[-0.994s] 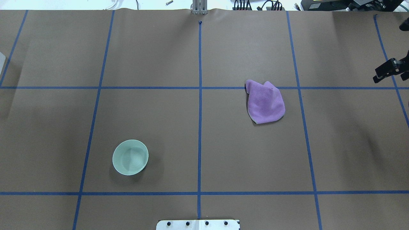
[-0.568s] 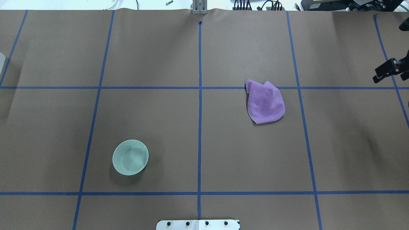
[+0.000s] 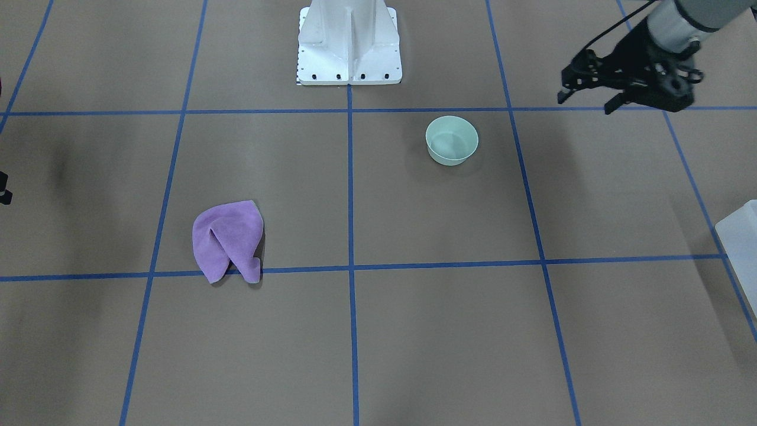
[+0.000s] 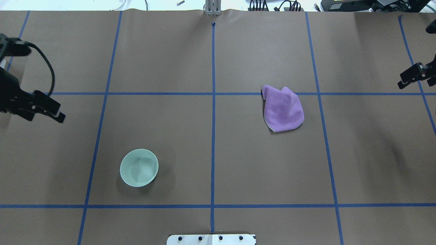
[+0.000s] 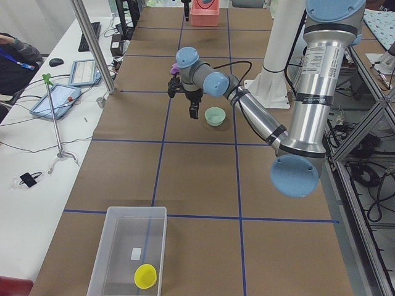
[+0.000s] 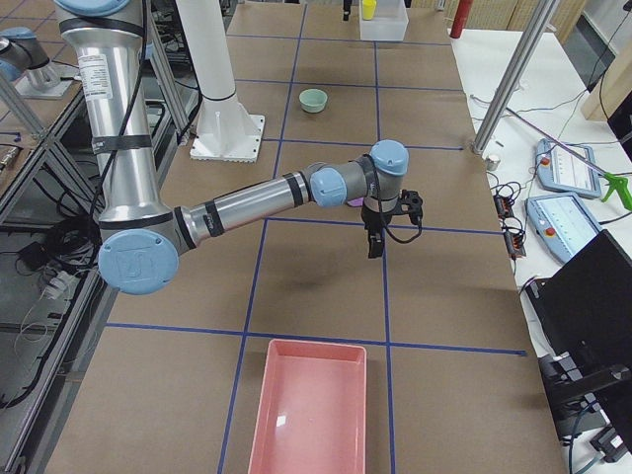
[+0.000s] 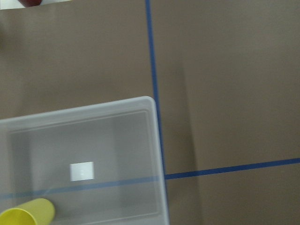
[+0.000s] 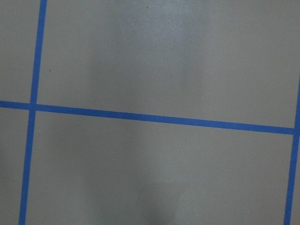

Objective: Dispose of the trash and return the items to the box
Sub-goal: 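Reach the left gripper to the pale green bowl and grasp its rim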

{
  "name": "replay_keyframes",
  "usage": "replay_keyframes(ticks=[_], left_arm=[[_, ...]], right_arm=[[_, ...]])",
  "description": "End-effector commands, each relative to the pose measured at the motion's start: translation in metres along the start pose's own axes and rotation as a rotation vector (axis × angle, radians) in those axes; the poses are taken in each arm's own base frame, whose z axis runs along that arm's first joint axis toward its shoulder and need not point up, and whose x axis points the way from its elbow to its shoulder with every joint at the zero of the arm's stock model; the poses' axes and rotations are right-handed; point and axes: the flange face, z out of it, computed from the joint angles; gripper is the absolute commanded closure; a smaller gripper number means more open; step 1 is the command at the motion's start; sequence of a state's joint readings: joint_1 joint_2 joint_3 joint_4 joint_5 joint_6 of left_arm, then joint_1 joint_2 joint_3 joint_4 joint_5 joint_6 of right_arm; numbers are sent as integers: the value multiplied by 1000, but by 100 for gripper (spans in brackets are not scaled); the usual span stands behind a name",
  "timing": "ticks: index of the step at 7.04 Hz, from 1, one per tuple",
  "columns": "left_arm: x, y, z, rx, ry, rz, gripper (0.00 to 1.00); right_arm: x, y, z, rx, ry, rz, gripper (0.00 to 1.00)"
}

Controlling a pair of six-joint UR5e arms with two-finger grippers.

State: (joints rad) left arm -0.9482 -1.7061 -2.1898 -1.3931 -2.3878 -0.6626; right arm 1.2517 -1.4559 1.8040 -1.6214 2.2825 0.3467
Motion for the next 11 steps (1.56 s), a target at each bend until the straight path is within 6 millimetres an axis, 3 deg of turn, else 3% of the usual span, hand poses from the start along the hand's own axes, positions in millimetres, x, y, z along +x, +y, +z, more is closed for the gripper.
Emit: replay_keyframes(ticks=[1,2,4,6,7,8,9,10,11], left_arm=[[56,31,81,-34,-80,85,1],[66,37,109,-33,-105,106,1],[60,13,167,-20,-65,122,2],[59,-4,197,17,-4,120,2],[70,-5,202,13,5,107,13],[80,-1,207,3,13,89,66],[82,1,209,-1,13,93,93],[83,1,208,1,16,95,100],[84,1,208,1,18,96,100]], right_arm=[[0,0,1,-1,0,1,0],[2,0,2,-3,1,3,0],[3,0,3,-5,2,3,0],[3,0,3,-5,2,5,0],[2,0,3,-4,2,2,0],[3,0,3,-5,2,3,0],[3,0,3,-5,2,3,0],[3,0,3,-5,2,3,0],[3,0,3,-5,2,3,0]])
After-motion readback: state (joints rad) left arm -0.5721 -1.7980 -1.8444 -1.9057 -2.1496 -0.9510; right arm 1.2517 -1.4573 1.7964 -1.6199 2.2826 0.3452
